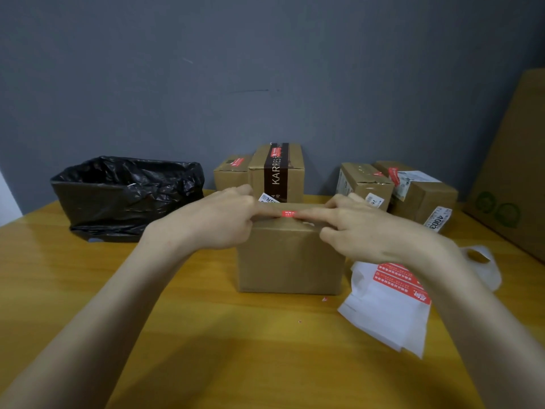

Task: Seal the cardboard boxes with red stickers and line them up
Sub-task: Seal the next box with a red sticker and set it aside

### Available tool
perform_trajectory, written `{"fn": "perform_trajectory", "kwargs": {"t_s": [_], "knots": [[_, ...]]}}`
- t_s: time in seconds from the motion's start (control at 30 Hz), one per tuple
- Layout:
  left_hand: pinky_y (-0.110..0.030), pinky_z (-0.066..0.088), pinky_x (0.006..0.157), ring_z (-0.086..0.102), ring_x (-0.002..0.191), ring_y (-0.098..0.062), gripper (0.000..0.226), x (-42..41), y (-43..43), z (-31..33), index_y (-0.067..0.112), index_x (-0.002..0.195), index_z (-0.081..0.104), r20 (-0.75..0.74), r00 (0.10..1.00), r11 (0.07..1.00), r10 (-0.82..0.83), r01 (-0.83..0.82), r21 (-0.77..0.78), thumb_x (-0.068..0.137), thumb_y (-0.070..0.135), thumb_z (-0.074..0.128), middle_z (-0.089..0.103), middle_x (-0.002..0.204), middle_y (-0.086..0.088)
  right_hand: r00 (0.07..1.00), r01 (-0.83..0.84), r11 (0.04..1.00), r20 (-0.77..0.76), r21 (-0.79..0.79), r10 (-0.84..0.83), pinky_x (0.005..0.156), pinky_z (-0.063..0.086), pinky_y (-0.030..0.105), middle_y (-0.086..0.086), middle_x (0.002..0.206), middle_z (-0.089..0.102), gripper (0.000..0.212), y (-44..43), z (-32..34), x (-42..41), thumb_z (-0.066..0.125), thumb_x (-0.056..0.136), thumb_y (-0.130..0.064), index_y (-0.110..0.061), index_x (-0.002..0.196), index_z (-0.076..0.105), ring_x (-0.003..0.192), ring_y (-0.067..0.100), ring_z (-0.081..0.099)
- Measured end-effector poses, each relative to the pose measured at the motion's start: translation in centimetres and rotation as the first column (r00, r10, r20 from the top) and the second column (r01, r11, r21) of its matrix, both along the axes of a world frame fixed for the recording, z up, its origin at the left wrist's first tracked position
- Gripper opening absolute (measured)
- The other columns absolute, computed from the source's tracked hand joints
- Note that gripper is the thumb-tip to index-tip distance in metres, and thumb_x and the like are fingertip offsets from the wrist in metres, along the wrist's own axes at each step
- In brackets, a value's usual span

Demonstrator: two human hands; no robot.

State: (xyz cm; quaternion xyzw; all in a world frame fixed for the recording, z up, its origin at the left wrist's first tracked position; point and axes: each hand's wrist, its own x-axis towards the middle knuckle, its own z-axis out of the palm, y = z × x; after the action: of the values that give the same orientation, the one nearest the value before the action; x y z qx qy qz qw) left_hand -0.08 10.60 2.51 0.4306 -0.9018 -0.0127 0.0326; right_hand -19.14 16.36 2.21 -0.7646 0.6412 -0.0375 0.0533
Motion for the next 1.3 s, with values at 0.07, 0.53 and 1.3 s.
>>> {"fn": "perform_trajectory", "kwargs": {"t_s": [0.07,0.53,1.3], "knots": [[-0.038,0.040,0.095,0.042,0.110,-0.026,0.068,-0.2,0.2,-0.2,0.057,0.137,0.025,0.025,1.000,1.000,-0.006,0.006,-0.013,0.093,0.004,0.029,0.041,0.117,-0.007,1.000,-0.003,1.000,-0.019,-0.010,0.003,0.105,0.028,0.038,0.005,0.129,0.035,0.049,0.0,-0.1,0.3,0.029,0.097,-0.030,-0.052,0.140,0.020,0.122,0.019,0.025],[-0.040,0.037,0.102,0.040,0.125,-0.020,0.052,0.7,-0.4,0.5,0.035,0.126,0.057,-0.007,1.000,1.000,0.014,-0.014,-0.003,0.095,0.002,0.031,0.045,0.134,0.005,0.999,0.031,0.999,0.023,0.027,-0.031,0.098,0.044,0.042,0.006,0.123,0.059,0.035,0.6,1.3,-0.3,0.034,0.097,-0.022,-0.023,0.122,0.057,0.113,0.022,0.054],[-0.026,0.029,0.074,0.029,0.087,-0.016,0.057,-1.3,0.9,-1.2,0.033,0.145,0.021,0.218,0.976,0.932,-0.004,0.082,-0.353,0.096,0.006,0.028,0.027,0.098,0.001,0.982,-0.039,0.992,-0.187,-0.120,0.016,0.095,0.036,0.036,0.000,0.109,0.024,0.061,-0.5,-0.9,0.7,0.043,0.090,-0.033,-0.040,0.144,0.017,0.113,0.022,0.026]]}}
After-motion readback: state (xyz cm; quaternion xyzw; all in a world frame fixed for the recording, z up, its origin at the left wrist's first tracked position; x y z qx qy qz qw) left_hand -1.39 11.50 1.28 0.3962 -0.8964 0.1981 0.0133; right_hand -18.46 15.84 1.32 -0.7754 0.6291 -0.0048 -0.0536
